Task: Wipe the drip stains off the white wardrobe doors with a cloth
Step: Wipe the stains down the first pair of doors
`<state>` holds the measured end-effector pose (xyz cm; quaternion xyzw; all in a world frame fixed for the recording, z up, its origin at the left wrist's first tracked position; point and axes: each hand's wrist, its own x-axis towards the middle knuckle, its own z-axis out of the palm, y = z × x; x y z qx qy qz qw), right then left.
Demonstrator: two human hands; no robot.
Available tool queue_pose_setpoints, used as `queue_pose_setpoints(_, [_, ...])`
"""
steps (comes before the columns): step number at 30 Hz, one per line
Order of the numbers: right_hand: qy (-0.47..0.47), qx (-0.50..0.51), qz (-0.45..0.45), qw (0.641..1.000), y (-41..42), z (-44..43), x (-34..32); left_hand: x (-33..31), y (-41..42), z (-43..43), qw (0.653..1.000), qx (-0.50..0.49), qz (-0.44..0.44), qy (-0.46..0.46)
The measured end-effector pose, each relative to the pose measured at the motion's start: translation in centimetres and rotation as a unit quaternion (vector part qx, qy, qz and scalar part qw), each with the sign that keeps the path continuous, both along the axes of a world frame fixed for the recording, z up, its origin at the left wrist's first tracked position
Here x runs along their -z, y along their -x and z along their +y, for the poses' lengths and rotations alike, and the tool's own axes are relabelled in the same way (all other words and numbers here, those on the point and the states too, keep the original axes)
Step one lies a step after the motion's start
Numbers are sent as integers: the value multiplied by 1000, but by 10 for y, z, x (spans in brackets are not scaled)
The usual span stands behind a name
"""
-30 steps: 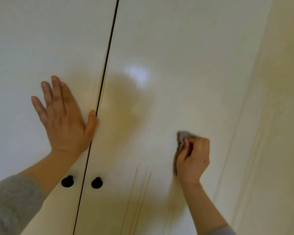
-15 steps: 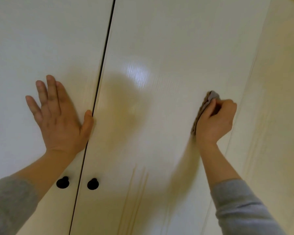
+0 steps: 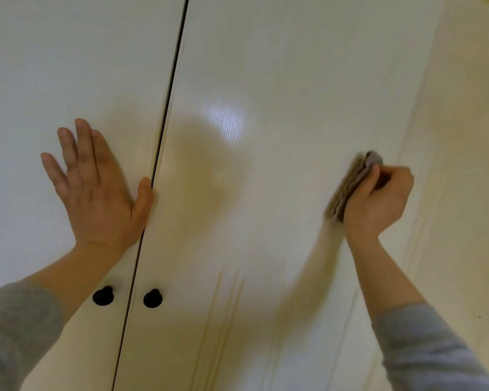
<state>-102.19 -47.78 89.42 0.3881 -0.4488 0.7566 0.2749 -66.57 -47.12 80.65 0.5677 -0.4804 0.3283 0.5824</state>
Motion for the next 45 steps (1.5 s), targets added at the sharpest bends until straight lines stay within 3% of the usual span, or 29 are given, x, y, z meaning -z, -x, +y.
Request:
queue_pose_setpoints(4, [4,31,-31,999,2,-25,-19,0,1,0,1000,0,0,3])
queue_pose_setpoints(7, [6,33,-68,997,3,-30,19,0,0,-2,1000,0,2,4])
queue_pose_setpoints(12, [-68,21,-125,990,13,-18,114,-2,2,1,1000,4,6,-1])
queue_pose_setpoints(14, [-87,6,-138,987,14,-10,123,-2,3,1,1000,6,7,-2])
queue_pose_setpoints(19, [-4,16,-75,997,17,-5,34,-1,2,1,1000,12,7,-5])
queue_pose_setpoints(24, [-18,49,-60,997,30,-22,-24,0,3,-1,1000,15,4,7])
queue_pose_setpoints(28, [-26,38,-92,995,32,-29,17,-1,1,-2,1000,12,4,9])
queue_pose_setpoints(36, [-156,-58,-125,978,31,8,157,0,1,-2,1000,14,9,-24])
queue_pose_setpoints(45, [-140,-170,-36,975,-38,59,147,5,-13,30,996,22,-32,-83])
